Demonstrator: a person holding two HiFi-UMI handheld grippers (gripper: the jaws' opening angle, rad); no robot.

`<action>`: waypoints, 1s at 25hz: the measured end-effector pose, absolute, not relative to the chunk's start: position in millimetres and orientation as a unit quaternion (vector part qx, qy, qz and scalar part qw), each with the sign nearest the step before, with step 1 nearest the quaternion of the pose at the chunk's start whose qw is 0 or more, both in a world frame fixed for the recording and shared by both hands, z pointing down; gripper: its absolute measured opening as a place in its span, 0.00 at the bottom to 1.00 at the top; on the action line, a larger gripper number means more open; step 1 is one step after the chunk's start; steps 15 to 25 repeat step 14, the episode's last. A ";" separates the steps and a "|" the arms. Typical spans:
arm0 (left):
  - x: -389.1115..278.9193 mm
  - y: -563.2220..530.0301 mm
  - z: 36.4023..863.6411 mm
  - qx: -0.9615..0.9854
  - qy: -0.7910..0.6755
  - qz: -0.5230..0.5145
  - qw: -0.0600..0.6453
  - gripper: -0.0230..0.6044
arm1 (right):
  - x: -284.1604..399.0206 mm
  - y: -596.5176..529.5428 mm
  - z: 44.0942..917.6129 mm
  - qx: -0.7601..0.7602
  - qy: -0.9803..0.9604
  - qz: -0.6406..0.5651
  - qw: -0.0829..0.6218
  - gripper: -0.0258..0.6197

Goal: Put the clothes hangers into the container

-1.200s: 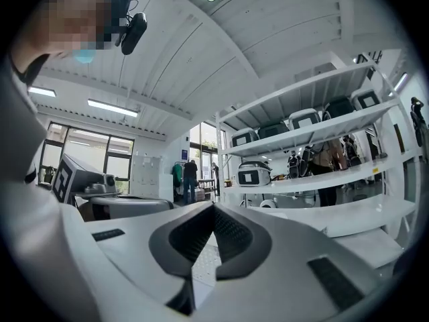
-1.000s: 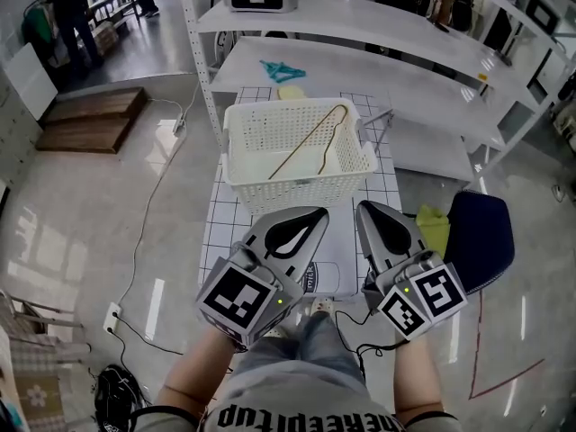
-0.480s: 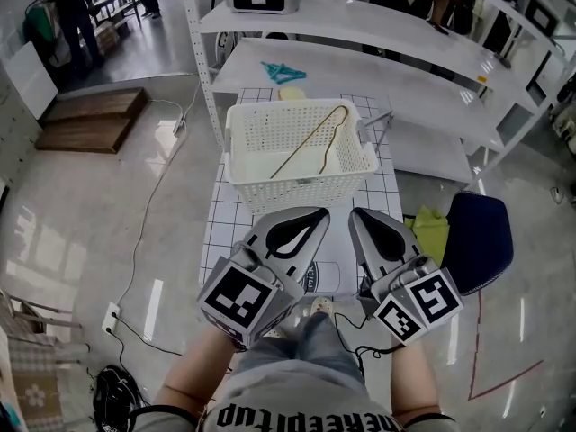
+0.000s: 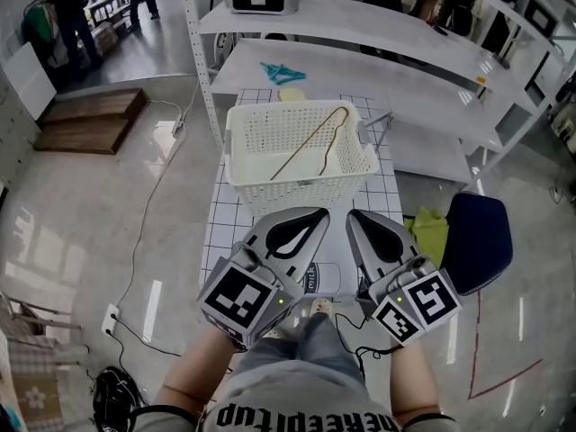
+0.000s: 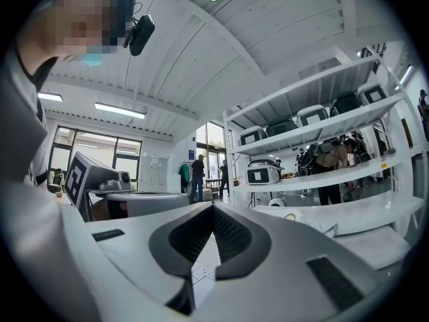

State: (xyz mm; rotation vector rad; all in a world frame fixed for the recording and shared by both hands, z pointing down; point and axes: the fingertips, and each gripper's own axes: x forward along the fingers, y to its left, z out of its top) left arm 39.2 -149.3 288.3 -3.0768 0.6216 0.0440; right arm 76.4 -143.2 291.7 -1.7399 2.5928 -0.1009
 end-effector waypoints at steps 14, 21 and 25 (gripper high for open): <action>31.1 -156.0 293.5 -0.980 0.196 0.012 -0.017 0.06 | 65.6 -150.6 294.9 -0.555 0.831 -0.033 0.005 0.04; 31.1 -156.0 293.5 -0.980 0.196 0.012 -0.017 0.06 | 65.6 -150.6 294.9 -0.555 0.831 -0.033 0.005 0.04; 31.1 -156.0 293.5 -0.980 0.196 0.012 -0.017 0.06 | 65.6 -150.6 294.9 -0.555 0.831 -0.033 0.005 0.04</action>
